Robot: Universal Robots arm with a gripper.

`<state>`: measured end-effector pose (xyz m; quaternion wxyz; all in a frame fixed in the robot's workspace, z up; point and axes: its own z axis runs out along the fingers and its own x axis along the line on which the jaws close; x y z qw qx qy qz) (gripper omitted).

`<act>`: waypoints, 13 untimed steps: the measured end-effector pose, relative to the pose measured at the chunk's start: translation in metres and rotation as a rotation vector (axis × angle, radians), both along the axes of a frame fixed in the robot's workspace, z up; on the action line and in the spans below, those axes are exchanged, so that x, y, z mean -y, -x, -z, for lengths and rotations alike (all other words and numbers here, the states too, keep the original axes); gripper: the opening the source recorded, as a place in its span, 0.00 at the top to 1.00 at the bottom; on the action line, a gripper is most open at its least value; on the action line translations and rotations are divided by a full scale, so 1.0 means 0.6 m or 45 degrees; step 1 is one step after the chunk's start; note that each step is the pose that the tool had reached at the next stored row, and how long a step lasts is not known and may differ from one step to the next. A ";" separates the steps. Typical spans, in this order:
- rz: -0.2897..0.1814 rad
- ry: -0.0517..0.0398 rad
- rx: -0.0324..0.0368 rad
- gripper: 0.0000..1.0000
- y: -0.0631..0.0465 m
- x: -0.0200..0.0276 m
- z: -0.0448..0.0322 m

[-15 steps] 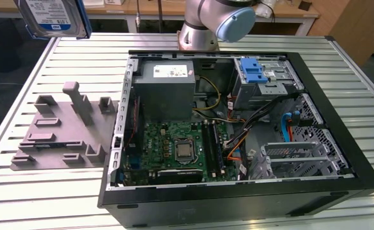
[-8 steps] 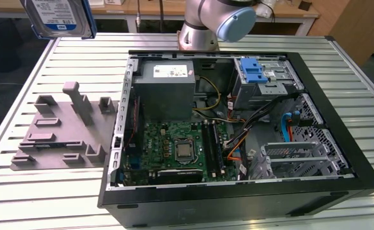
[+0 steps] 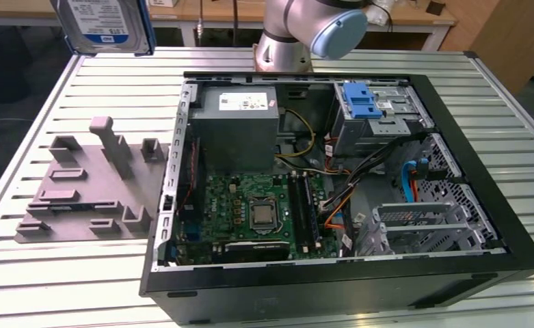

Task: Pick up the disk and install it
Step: 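Pick up the disk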

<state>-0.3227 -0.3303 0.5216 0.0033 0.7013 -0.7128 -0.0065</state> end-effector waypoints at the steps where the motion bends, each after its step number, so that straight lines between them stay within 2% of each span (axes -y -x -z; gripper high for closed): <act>1: 0.000 0.000 -0.0003 0.64 -0.005 0.0003 0.000; 4: 0.000 0.000 -0.0001 0.64 -0.013 0.0033 0.000; 8: 0.000 0.000 0.0000 0.64 -0.021 0.0124 0.001; 13: 0.000 0.000 -0.0001 0.64 -0.035 0.0133 0.001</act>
